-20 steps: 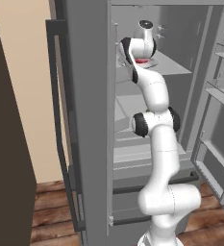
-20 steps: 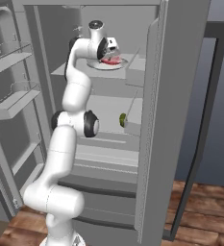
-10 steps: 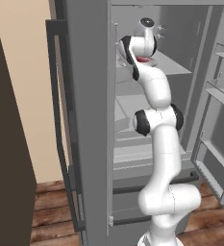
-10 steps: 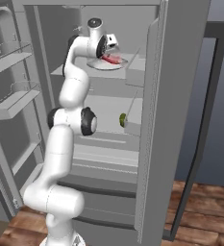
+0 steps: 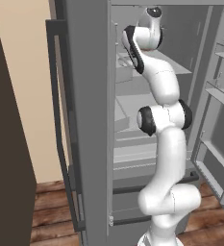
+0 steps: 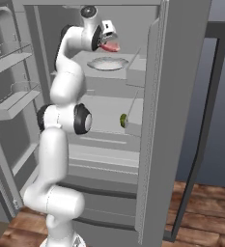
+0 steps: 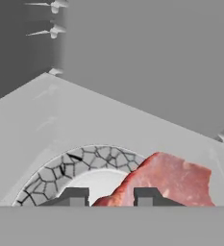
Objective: Transport the steak from the fridge to the microwave and turn on the microwave.
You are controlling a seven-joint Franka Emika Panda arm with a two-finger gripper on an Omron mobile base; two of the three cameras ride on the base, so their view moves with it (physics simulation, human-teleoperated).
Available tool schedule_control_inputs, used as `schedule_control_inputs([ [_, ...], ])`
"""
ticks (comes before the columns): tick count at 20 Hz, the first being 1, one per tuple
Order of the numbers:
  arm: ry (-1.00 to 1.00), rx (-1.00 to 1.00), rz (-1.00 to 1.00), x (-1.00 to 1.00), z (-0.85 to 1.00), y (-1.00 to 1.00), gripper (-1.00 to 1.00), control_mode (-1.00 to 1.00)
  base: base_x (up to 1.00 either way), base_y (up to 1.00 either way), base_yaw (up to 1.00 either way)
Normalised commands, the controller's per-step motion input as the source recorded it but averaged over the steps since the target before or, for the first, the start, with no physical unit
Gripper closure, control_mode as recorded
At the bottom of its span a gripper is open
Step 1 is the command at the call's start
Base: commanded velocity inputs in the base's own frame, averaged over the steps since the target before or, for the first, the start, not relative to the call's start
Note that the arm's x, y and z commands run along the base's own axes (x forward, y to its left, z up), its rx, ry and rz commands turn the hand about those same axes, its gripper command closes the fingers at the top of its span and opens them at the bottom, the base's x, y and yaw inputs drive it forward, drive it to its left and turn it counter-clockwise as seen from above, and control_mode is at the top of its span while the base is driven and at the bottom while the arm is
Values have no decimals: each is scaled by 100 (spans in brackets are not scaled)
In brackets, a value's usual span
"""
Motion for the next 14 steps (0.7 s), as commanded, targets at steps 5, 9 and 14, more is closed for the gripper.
schedule_control_inputs([
  [5,-17,0,0,-56,-16,0,100,-100,0,0,0],
  [9,-24,-1,0,-51,-41,0,100,-100,0,0,0],
  [14,-18,-1,0,-56,-2,0,100,-100,0,0,0],
])
